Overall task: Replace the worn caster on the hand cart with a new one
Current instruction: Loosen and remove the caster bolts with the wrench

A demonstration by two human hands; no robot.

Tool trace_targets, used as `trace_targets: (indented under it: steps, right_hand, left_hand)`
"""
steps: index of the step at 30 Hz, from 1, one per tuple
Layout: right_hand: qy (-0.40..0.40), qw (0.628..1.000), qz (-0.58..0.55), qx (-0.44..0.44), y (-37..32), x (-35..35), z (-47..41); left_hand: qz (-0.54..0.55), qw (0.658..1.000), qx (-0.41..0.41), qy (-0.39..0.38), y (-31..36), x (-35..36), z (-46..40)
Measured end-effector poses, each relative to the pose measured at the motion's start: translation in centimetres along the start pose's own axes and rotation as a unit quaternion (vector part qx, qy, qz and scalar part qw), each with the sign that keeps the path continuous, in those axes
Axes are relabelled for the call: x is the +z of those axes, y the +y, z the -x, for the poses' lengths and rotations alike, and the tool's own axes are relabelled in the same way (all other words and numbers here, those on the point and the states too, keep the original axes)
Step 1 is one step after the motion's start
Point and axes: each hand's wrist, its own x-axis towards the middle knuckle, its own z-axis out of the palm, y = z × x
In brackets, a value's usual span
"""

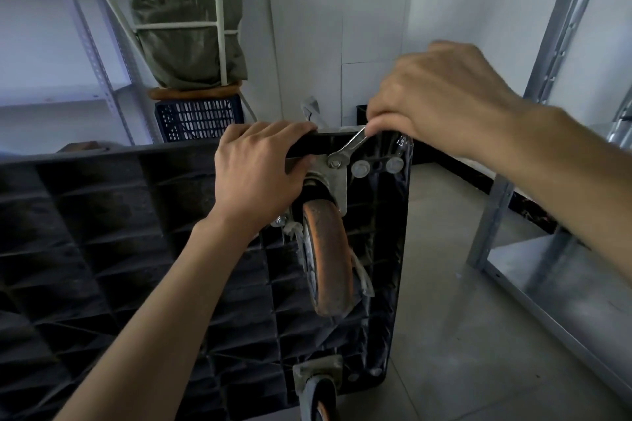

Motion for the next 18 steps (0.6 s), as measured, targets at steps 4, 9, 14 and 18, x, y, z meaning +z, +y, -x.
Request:
trace_targets:
  steps: [4,9,14,18]
  right_hand:
    - [-0.031,0.992,0.088,-0.083,0.1,-1.8,-2.1]
    - [-0.013,0.996,0.046,-0.08,1.6,-1.6,-1.5]
    - [0.038,0.953,-0.258,0.155,1.2,1.8,3.6]
    - [0.132,0.83,-0.445,0.31,-3.2,6.8,7.4]
  left_hand:
    - [-0.004,1.0,0.003,0.0,0.0,0.0,0.0]
    - [-0.004,1.0,0.002,0.003,-0.1,0.1,0.1]
    - [-0.006,1.0,0.007,0.002,-0.1,0.1,0.0]
    - [0.002,1.0,0.007,0.007,0.0,0.0,0.1]
